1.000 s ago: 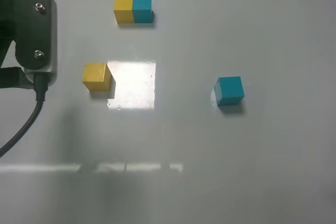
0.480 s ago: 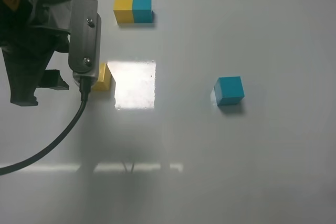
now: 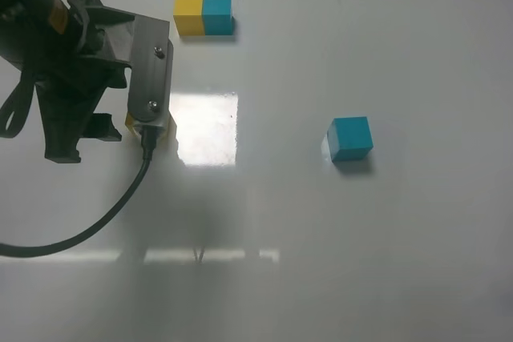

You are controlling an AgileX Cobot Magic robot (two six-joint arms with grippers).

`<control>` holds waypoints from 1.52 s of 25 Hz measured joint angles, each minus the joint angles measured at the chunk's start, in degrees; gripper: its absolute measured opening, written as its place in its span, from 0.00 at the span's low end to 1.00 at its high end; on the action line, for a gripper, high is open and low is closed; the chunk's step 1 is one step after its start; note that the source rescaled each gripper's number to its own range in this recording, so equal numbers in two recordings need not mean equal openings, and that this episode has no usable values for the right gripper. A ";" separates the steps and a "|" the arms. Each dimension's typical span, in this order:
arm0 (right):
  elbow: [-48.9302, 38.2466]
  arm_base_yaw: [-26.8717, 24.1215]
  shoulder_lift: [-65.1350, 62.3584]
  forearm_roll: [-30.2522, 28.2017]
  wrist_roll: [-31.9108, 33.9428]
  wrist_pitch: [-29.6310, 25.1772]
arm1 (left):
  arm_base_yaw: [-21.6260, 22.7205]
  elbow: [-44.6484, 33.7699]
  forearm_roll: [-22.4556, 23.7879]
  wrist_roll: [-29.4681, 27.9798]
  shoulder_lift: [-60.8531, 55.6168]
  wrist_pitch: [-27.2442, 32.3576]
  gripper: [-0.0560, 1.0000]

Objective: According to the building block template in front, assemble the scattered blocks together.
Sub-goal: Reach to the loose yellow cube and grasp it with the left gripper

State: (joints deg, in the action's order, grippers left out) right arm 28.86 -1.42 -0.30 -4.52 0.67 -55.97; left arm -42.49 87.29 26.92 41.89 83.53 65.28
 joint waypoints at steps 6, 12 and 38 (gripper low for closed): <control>0.00 0.00 0.00 0.00 0.00 0.00 | 0.16 2.46 -0.49 0.28 2.94 -0.72 0.85; 0.00 0.00 0.00 0.00 0.00 0.00 | 0.13 4.48 -1.10 0.22 5.87 -1.00 0.85; 0.00 0.00 0.00 0.00 0.00 0.00 | 0.72 4.64 -1.39 0.22 8.06 -1.08 0.85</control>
State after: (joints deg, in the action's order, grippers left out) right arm 28.86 -1.42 -0.30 -4.52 0.67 -55.97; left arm -41.76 91.93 25.54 42.12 91.59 64.20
